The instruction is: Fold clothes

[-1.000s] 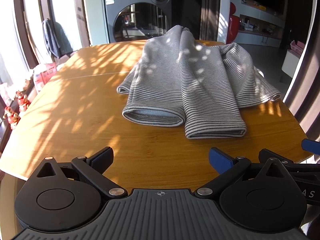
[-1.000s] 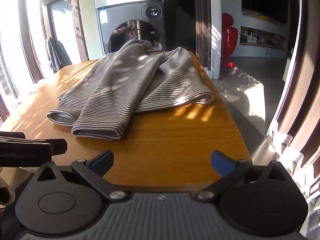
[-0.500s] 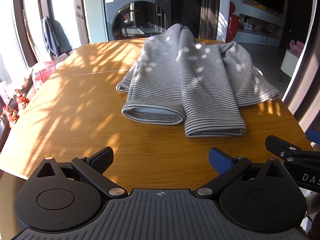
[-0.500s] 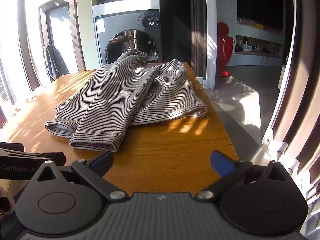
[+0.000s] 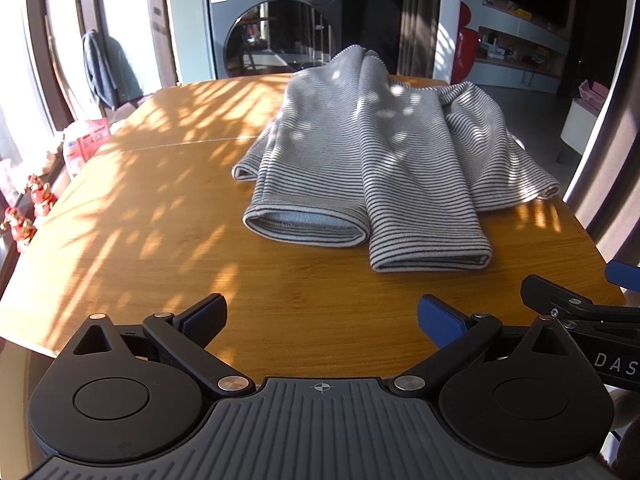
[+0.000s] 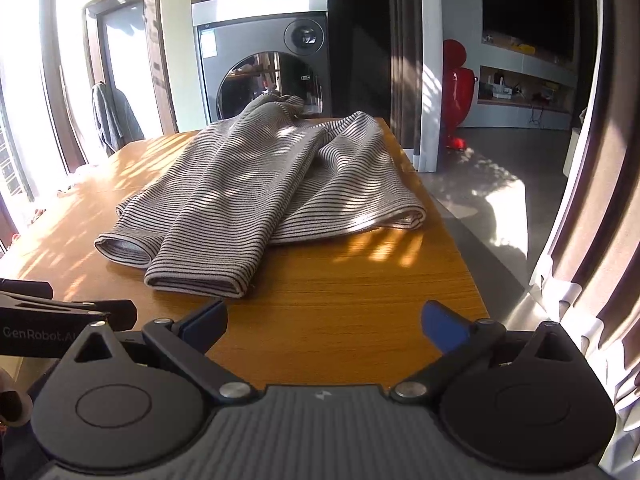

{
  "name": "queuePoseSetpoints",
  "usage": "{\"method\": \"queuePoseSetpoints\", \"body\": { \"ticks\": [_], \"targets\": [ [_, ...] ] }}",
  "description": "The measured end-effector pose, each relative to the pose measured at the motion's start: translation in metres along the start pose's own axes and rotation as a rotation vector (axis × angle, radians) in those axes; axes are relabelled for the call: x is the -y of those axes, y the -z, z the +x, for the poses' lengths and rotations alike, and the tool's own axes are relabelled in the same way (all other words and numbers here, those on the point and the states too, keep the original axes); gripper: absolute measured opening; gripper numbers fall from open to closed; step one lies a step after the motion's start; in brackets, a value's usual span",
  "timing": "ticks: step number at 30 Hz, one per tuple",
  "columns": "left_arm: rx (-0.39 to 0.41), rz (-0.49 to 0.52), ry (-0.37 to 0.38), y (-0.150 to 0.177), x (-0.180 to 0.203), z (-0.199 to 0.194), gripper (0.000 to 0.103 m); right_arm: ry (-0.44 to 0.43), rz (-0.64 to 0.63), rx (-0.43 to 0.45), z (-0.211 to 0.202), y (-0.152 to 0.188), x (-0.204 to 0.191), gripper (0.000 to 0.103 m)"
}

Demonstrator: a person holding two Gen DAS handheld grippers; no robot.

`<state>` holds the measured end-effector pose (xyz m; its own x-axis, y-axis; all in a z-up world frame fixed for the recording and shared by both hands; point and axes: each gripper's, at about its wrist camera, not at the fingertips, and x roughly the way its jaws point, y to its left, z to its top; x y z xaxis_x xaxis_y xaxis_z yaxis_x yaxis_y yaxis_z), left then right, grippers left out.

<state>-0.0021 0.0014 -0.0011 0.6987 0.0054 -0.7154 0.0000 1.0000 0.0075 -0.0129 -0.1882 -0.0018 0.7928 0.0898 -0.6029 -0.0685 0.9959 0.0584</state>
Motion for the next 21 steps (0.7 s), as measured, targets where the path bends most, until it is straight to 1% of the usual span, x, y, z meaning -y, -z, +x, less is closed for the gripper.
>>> {"method": "queuePoseSetpoints", "body": {
  "ticks": [21],
  "targets": [
    [-0.003,-0.008,-0.005,-0.0013,-0.002,0.0024,0.103,-0.004,-0.003,-0.008,0.004,-0.0023,-0.0014,0.103]
  ]
}}
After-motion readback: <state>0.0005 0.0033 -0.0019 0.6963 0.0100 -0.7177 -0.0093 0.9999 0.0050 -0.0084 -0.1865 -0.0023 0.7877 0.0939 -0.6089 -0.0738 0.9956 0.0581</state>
